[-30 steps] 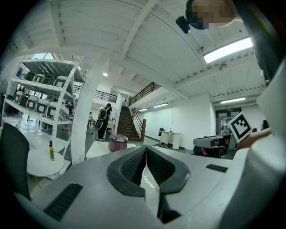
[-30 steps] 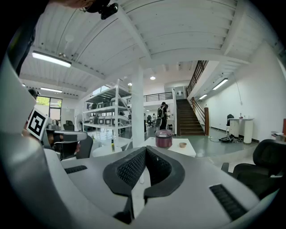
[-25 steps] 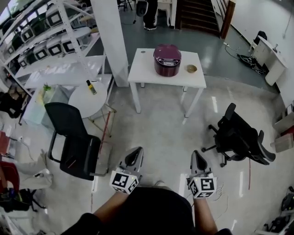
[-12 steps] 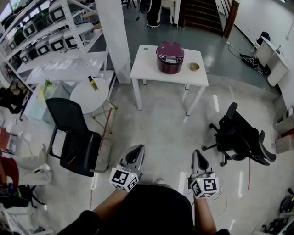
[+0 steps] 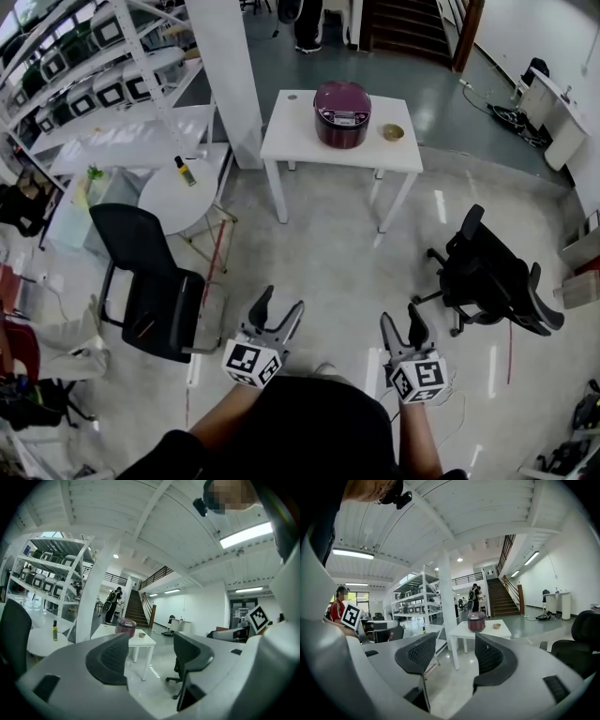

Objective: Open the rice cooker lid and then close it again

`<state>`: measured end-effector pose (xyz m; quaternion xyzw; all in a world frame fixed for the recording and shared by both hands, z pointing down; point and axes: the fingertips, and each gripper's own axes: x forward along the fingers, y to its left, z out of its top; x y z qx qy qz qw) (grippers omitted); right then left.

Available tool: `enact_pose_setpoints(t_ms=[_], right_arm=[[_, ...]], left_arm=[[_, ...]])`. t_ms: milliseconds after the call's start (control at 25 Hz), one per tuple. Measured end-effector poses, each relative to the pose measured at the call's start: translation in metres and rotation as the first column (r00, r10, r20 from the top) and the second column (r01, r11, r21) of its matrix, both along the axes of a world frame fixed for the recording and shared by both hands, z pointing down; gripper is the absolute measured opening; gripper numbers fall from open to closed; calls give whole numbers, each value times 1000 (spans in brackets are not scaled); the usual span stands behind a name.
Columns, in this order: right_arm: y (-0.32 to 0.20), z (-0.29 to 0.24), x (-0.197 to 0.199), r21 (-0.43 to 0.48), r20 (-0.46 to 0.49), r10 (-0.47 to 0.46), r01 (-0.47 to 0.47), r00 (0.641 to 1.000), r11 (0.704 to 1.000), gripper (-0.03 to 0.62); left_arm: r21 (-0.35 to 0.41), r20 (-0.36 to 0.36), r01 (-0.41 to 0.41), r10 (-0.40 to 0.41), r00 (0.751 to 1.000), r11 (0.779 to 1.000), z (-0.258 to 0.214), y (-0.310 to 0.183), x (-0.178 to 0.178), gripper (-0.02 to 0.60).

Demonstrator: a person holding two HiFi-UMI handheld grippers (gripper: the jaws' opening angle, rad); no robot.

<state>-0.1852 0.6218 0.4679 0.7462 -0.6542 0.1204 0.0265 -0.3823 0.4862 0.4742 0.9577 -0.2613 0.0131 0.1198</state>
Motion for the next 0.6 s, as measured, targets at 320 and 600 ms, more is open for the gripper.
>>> enact_pose_setpoints(t_ms=[320, 600], right_arm=[[4, -1, 25, -20, 18, 65, -64, 998, 998, 232], [13, 24, 36, -78, 12, 32, -31, 999, 996, 232]], left_arm=[[-21, -17, -22, 22, 1000, 1000, 7, 5, 16, 296], [-47, 1, -14, 14, 1000, 999, 26, 15, 32, 296]])
